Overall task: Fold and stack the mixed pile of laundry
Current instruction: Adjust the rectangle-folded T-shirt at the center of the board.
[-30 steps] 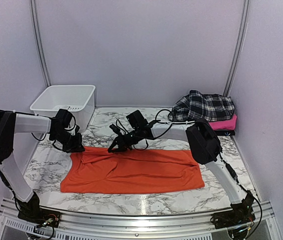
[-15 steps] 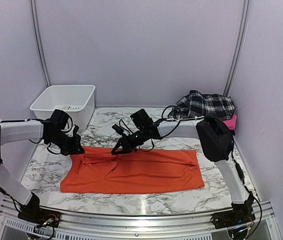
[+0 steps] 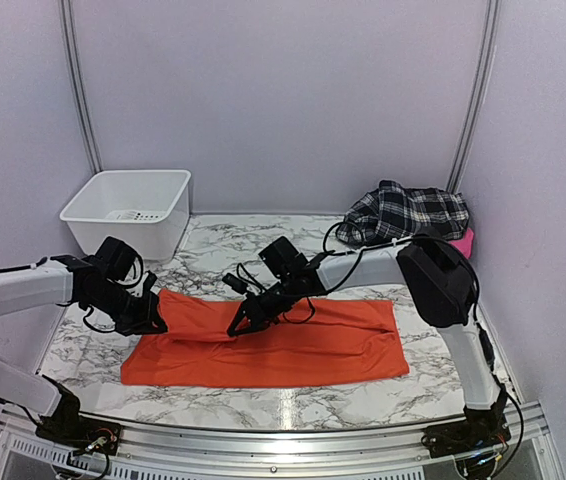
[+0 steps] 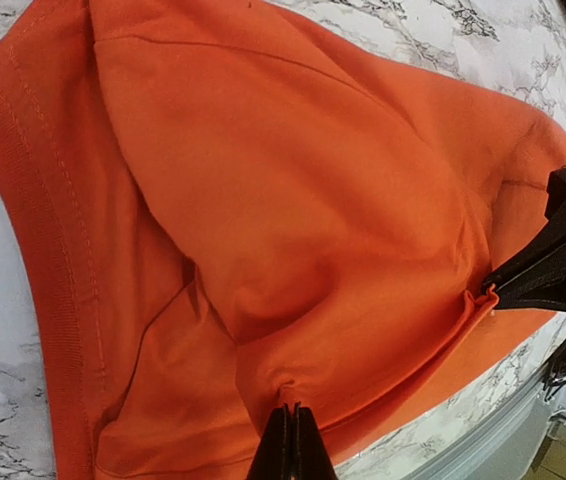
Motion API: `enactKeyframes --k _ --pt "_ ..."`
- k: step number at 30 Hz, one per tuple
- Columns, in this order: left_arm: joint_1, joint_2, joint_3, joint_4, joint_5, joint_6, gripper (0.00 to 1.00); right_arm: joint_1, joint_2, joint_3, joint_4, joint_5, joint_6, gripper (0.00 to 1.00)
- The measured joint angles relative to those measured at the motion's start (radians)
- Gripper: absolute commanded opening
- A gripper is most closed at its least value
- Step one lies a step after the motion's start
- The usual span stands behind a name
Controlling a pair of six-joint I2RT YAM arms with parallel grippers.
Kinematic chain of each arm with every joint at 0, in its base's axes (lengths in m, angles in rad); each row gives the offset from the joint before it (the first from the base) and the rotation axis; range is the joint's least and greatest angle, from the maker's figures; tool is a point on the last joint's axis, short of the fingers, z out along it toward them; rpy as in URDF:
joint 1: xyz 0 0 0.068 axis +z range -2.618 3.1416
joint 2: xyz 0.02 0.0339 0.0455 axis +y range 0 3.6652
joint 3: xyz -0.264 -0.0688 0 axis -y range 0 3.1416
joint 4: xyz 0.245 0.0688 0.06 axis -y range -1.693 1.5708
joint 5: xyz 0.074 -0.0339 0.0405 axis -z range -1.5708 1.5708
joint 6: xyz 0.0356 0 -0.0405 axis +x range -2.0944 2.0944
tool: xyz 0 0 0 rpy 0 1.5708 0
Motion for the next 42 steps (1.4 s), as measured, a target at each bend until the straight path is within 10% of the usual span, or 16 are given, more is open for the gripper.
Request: enactKeyframes --k 7,15,42 --pt "-0.015 -0.008 -0.027 -0.010 -0.031 -0.021 0.01 0.019 -0.021 -0.039 -0.002 0.001 -0.016 0.17" --pt "-0.019 -0.026 -0.039 -0.031 -0.092 -0.018 0.41 -0.002 -0.102 -0.095 -0.095 0.056 -0.098 0.37" --pt "-0.373 0.475 0.478 0.003 -0.223 0.337 0.44 -0.209 -0.425 -0.374 -0.442 0.626 -0.375 0.38"
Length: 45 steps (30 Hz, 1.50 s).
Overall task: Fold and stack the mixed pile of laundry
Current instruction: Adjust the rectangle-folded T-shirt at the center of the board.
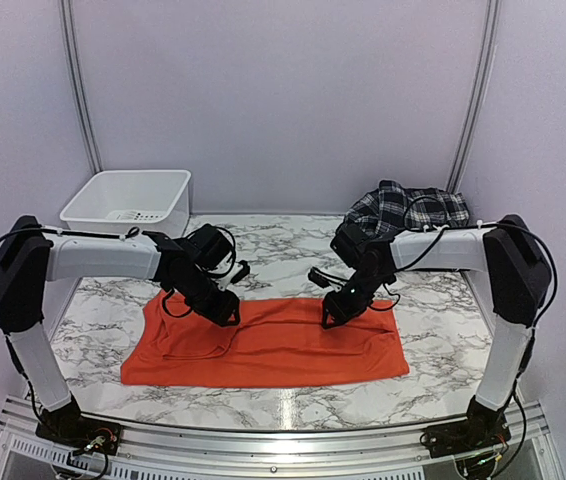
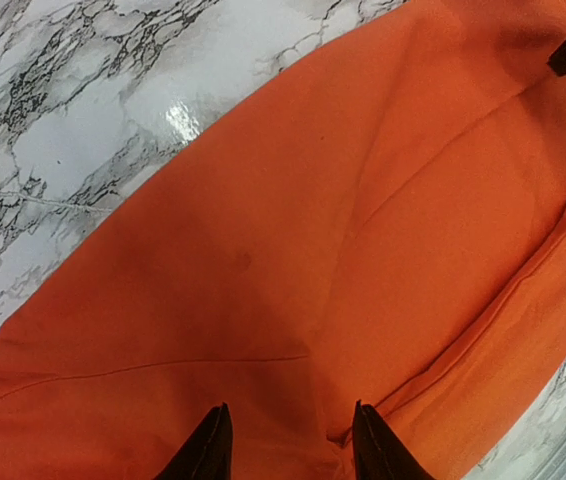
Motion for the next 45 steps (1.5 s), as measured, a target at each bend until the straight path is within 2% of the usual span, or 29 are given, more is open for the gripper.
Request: enactKeyframes --k 10,16,23,34,42,45 --pt "-0.023 0.053 0.036 0.000 -0.056 0.043 0.43 -0.005 -0.016 -0.002 -0.024 0.114 0.001 0.38" --pt "-0.032 0.072 0.051 0.000 -0.061 0.062 0.48 -0.005 -0.019 -0.019 -0.054 0.169 0.002 0.38" --pt "-0.046 0.103 0.051 -0.001 -0.063 0.070 0.47 -0.006 -0.019 -0.031 -0.084 0.223 0.002 0.38" --pt "-0.046 0.132 0.054 -0.008 -0.104 0.068 0.29 -0.022 -0.030 -0.044 -0.112 0.306 0.001 0.27" --pt "-0.046 0.157 0.076 -0.027 -0.119 0.062 0.14 -0.050 -0.051 -0.068 -0.122 0.326 -0.010 0.14" --pt "-0.046 0.157 0.077 -0.028 -0.119 0.061 0.07 -0.050 -0.052 -0.069 -0.126 0.326 -0.011 0.05"
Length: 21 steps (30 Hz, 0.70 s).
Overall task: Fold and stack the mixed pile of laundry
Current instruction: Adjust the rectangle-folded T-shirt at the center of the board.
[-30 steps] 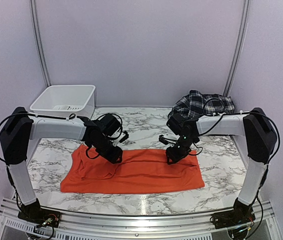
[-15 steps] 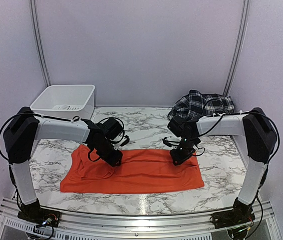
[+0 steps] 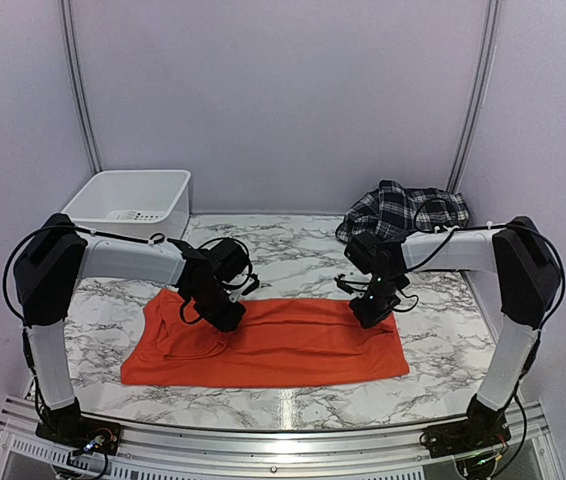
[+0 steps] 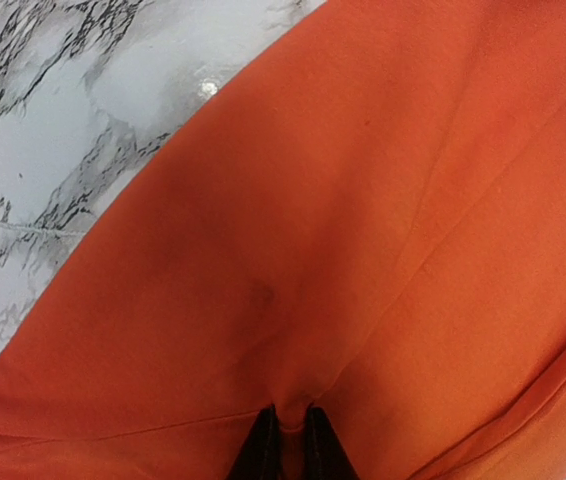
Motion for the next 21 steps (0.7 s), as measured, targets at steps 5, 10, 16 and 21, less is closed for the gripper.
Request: enactKeyframes --k 5,10,16,21 --pt "0.000 -0.001 0.000 -0.002 0.008 0.005 0.00 0.000 0.000 0.000 -0.002 0.003 -0.002 0.00" --pt "0.000 -0.012 0.000 -0.012 0.014 0.005 0.00 0.000 -0.006 0.000 -0.009 0.027 -0.002 0.00" --pt "0.000 -0.047 0.000 -0.034 0.019 0.005 0.00 -0.023 -0.085 -0.005 -0.017 0.064 0.003 0.00" --pt "0.000 -0.064 -0.002 -0.048 0.036 0.004 0.00 -0.038 -0.125 -0.024 -0.019 0.076 0.002 0.00"
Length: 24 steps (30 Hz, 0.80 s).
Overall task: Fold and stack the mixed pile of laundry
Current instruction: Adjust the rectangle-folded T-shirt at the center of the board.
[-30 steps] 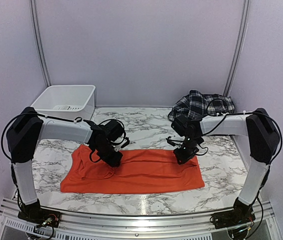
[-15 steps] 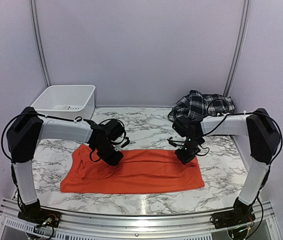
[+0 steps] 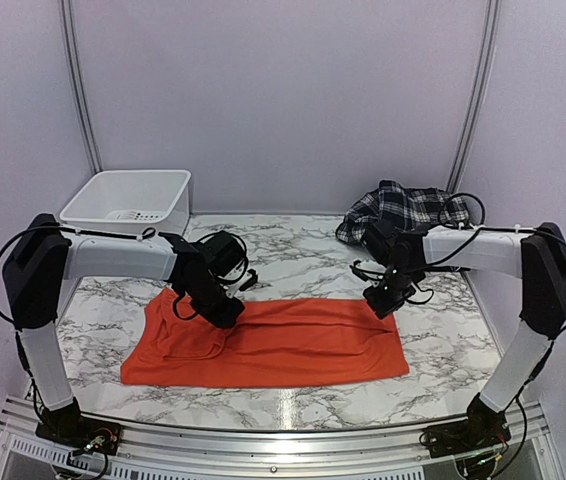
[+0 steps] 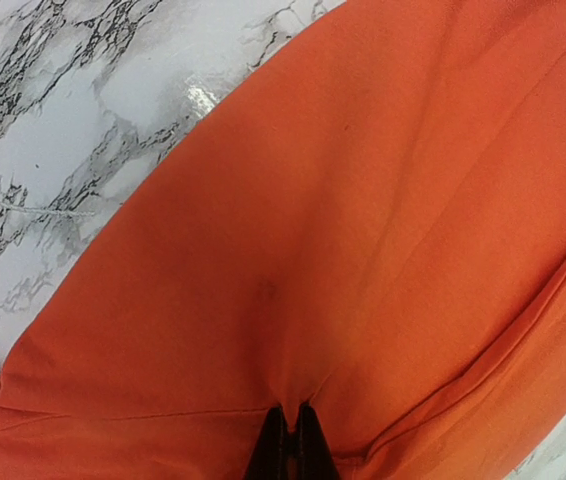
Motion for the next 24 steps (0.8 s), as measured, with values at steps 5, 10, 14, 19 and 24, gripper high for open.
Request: enactKeyframes --k 5,10,14,19,24 --pt "0.003 -0.001 0.000 -0.002 0.021 -0.008 0.00 0.000 -0.002 -0.031 -0.004 -0.018 -0.002 0.21" --pt "0.004 -0.001 0.000 -0.003 0.028 -0.014 0.00 0.000 -0.003 -0.043 -0.002 -0.038 -0.004 0.26" --pt "0.004 -0.001 0.000 -0.004 0.030 -0.015 0.00 0.000 -0.003 -0.052 0.003 -0.061 -0.005 0.26" --pt "0.004 0.000 0.000 -0.004 0.031 -0.015 0.00 0.000 0.010 -0.058 0.004 -0.065 -0.004 0.27" --pt "0.004 0.000 0.000 -0.004 0.031 -0.015 0.00 0.000 0.029 -0.063 0.003 -0.040 -0.001 0.16"
